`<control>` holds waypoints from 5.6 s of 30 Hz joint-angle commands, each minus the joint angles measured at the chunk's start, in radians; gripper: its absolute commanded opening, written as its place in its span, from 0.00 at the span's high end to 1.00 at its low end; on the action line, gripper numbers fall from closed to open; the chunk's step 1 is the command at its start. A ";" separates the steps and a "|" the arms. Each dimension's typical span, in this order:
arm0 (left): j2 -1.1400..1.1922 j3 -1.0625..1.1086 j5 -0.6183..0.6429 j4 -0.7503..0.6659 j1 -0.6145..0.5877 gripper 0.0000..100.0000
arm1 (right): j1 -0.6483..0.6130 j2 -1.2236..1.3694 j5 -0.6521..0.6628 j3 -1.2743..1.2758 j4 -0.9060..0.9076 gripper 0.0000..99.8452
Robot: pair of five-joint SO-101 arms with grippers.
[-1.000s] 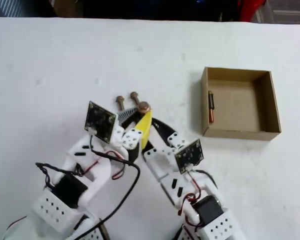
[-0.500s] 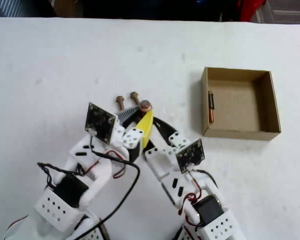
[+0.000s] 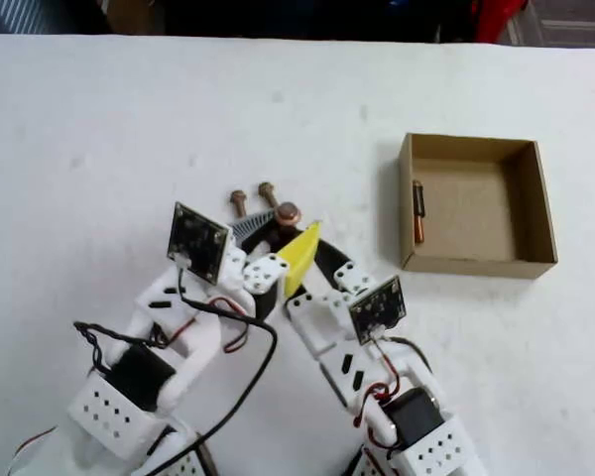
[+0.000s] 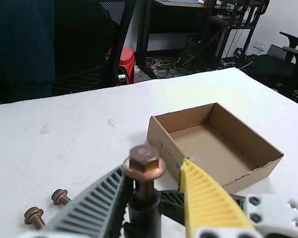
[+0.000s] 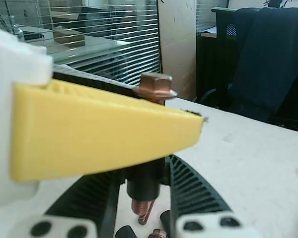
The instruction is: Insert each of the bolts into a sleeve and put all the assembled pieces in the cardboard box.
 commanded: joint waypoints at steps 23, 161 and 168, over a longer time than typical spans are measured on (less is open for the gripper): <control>0.004 -0.009 -0.086 -0.012 -0.105 0.82 | 0.012 -0.015 -0.003 0.009 0.002 0.98; -0.593 0.456 -0.275 0.350 -0.677 0.95 | 0.627 1.781 0.273 -1.642 0.759 0.83; -0.593 0.454 -0.275 0.371 -0.765 0.95 | 0.469 1.639 0.273 -1.642 0.892 0.83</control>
